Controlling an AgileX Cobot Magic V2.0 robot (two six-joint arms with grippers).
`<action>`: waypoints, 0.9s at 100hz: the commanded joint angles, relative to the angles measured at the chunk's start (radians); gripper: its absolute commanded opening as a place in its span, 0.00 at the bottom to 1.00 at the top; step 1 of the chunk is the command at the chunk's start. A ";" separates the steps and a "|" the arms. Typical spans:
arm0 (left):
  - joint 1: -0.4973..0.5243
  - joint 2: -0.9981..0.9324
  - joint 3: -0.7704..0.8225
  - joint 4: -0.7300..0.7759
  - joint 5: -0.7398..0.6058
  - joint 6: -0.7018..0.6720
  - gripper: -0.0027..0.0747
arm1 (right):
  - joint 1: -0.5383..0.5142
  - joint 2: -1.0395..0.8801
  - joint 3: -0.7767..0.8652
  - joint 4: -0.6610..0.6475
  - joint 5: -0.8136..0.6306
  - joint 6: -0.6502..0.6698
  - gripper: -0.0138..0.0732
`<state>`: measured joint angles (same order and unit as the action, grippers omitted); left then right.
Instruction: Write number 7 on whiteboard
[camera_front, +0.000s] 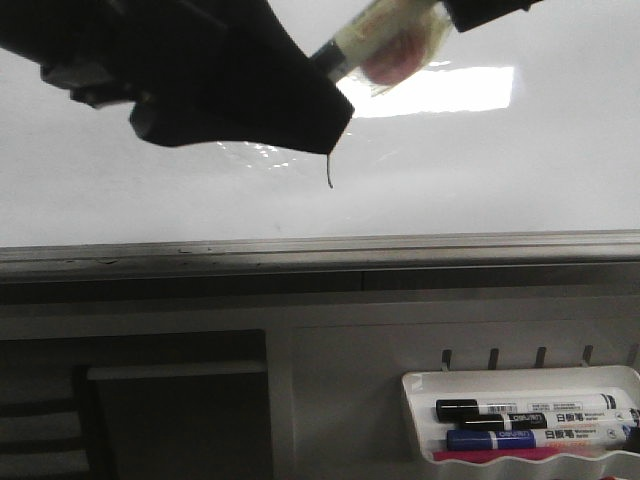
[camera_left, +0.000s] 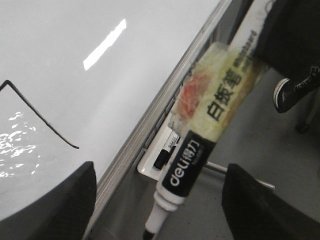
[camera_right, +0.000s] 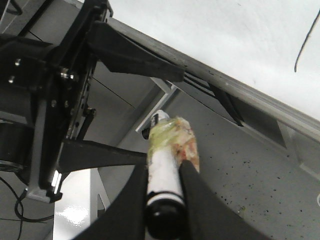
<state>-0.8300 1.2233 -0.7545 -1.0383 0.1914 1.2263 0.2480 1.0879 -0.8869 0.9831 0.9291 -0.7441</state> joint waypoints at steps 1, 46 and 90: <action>-0.008 -0.002 -0.041 -0.006 -0.029 0.001 0.67 | -0.005 -0.012 -0.035 0.042 -0.008 0.003 0.10; -0.008 0.016 -0.066 -0.006 -0.016 0.001 0.59 | -0.005 0.012 -0.035 0.036 -0.003 0.012 0.10; -0.008 0.044 -0.068 -0.006 0.007 0.001 0.19 | -0.005 0.019 -0.035 0.036 0.005 0.012 0.10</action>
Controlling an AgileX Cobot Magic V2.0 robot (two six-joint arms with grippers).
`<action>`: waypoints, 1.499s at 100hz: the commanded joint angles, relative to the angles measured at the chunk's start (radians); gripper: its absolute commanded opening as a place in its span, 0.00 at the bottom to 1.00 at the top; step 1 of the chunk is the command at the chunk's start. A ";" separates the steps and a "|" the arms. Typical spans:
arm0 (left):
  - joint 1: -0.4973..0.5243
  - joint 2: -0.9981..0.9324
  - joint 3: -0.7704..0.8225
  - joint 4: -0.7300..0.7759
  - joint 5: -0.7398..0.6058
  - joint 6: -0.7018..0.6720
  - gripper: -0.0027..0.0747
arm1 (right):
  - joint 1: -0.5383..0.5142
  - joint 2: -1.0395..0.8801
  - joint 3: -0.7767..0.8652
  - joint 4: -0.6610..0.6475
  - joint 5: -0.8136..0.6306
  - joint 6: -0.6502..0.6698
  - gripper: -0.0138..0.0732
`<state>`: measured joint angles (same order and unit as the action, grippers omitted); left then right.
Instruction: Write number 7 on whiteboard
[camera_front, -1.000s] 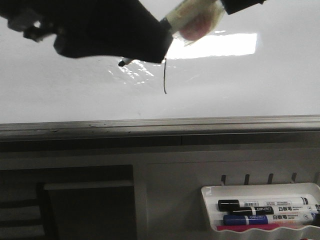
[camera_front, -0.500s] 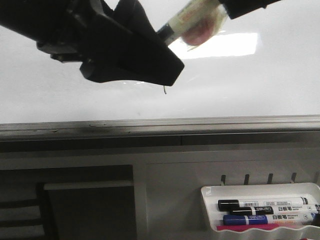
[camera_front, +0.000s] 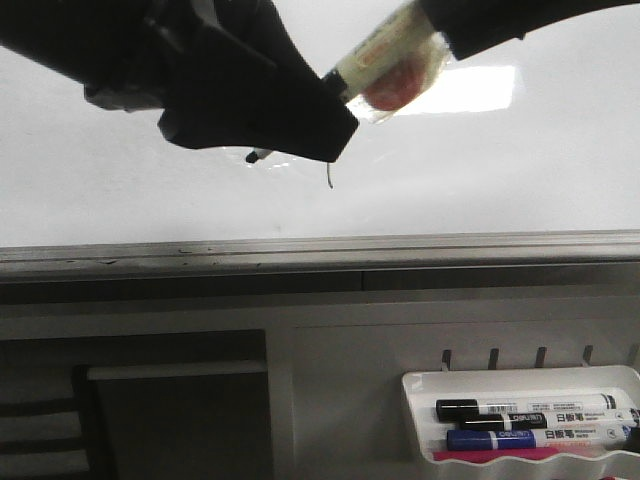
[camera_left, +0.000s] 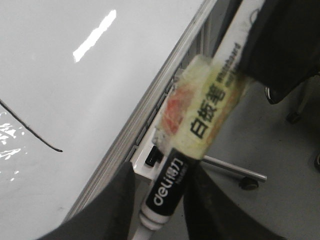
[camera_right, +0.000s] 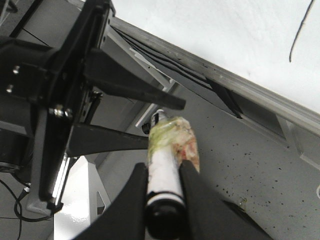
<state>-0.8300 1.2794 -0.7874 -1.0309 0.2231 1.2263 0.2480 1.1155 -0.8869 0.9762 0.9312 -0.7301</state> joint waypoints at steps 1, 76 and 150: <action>-0.008 -0.012 -0.035 -0.014 -0.025 0.001 0.17 | -0.005 -0.009 -0.035 0.043 0.002 -0.002 0.10; 0.095 -0.178 0.079 -0.335 -0.315 -0.036 0.01 | -0.157 -0.121 -0.054 -0.130 0.048 0.022 0.75; 0.255 0.033 0.028 -0.602 -0.405 -0.036 0.01 | -0.207 -0.199 -0.005 -0.119 0.049 0.024 0.70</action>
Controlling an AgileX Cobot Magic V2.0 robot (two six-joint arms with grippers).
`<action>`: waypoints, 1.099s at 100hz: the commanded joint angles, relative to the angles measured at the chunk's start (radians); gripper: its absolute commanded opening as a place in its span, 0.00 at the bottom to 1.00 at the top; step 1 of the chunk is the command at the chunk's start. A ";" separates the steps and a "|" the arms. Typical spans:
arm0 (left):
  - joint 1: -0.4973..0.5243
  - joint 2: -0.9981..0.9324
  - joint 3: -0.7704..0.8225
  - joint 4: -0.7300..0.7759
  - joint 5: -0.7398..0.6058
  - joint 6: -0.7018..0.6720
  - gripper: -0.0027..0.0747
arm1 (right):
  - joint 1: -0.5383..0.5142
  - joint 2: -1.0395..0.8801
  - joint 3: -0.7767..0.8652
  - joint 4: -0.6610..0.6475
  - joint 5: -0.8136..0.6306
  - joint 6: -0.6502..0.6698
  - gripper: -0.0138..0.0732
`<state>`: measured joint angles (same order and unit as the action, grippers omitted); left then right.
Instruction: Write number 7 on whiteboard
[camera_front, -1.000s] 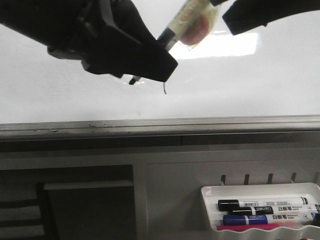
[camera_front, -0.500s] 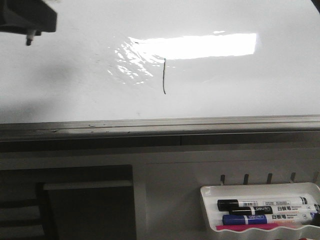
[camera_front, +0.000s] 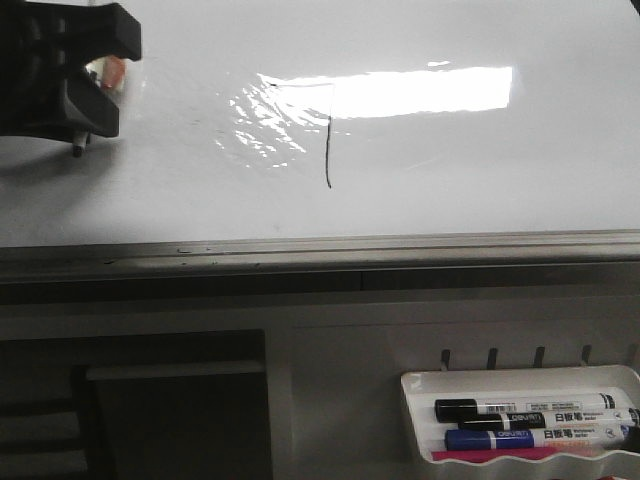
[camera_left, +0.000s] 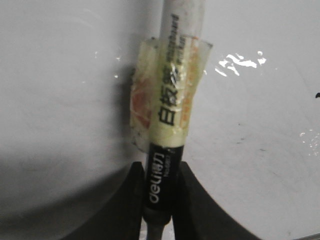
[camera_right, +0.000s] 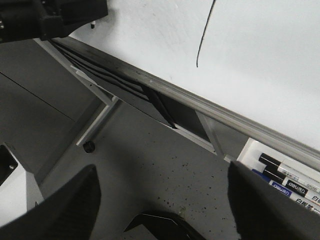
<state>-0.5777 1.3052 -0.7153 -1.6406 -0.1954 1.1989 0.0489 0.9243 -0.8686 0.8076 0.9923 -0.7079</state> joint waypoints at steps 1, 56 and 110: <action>0.003 0.008 -0.046 0.008 0.014 -0.009 0.01 | -0.008 -0.008 -0.023 0.050 -0.012 0.001 0.70; 0.003 0.008 -0.048 0.017 0.038 -0.009 0.55 | -0.008 -0.008 -0.023 0.050 0.003 0.001 0.70; 0.003 -0.352 -0.005 0.017 0.042 0.211 0.67 | -0.008 -0.068 -0.023 0.120 -0.070 0.001 0.69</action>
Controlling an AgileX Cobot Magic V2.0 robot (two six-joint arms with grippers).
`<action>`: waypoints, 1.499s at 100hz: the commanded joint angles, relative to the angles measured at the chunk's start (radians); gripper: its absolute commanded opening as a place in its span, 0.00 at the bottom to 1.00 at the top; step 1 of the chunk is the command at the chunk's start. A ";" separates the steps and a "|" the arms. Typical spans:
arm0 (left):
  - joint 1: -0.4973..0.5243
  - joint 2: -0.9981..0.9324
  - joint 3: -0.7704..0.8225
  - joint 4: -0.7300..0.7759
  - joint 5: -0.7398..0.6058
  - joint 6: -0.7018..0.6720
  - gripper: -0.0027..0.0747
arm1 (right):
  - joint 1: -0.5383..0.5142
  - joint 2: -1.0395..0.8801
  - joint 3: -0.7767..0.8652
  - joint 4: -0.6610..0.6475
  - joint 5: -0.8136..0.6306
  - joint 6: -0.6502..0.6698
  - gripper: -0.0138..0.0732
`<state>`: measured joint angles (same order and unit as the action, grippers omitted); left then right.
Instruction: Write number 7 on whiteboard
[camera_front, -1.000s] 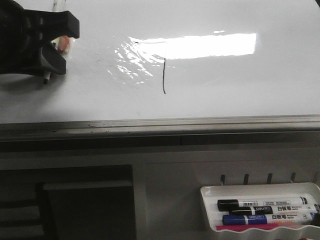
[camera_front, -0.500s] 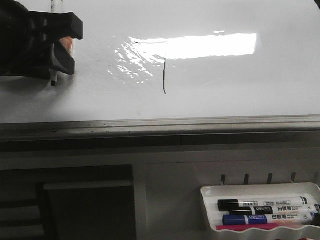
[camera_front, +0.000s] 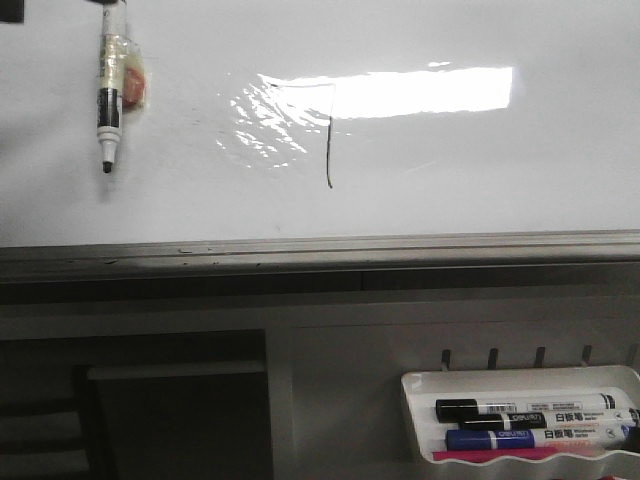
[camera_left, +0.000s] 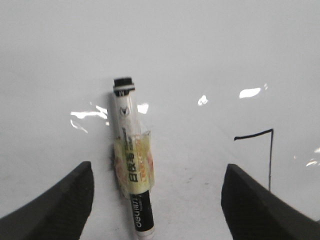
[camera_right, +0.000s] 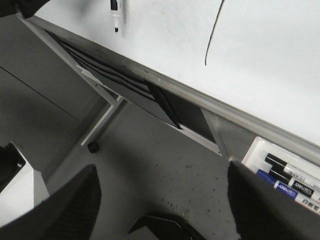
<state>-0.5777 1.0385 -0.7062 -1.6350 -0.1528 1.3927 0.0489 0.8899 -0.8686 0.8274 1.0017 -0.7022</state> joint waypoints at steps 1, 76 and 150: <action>0.003 -0.091 -0.011 0.012 -0.001 0.017 0.67 | -0.008 -0.036 -0.023 0.105 -0.086 -0.004 0.68; 0.001 -0.598 0.317 0.102 0.206 0.079 0.01 | -0.008 -0.600 0.423 0.244 -0.649 -0.328 0.09; 0.001 -1.000 0.435 -0.022 0.027 0.085 0.01 | -0.008 -0.863 0.616 0.257 -0.676 -0.328 0.09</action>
<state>-0.5777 0.0271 -0.2472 -1.6568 -0.1352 1.4778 0.0489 0.0135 -0.2289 1.0526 0.3770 -1.0241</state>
